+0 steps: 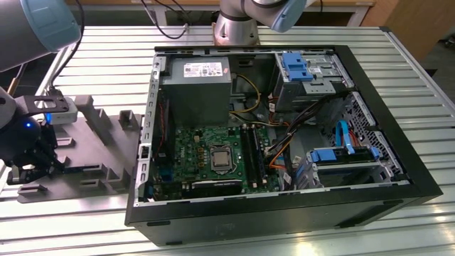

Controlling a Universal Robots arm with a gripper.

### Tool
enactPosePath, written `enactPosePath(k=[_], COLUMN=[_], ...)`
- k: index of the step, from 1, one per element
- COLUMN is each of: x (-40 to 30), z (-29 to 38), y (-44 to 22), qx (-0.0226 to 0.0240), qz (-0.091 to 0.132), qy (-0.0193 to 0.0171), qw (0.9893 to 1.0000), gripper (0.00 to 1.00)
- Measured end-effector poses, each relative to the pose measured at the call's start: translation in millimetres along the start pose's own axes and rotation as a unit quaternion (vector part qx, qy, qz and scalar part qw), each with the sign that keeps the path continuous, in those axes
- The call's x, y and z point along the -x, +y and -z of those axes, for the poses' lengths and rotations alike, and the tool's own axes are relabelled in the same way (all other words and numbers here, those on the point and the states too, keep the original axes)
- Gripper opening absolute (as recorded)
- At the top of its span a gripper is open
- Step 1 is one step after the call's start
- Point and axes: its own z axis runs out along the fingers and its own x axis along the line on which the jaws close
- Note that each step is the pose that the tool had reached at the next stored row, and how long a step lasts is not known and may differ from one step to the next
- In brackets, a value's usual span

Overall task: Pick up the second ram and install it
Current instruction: 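Pick up the second ram and move it above second insertion slot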

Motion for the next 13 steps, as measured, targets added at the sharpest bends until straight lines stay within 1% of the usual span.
enactPosePath(k=[7, 9, 13], x=[0.1, 0.1, 0.3], z=[0.2, 2.1, 8.2], y=[0.0, 0.0, 0.1], qx=[-0.0002, -0.0001, -0.0001], qz=[0.0, 0.0, 0.0], qy=[-0.0002, -0.0001, -0.0001], qw=[1.0, 1.0, 1.0], gripper=[0.11, 0.11, 0.11])
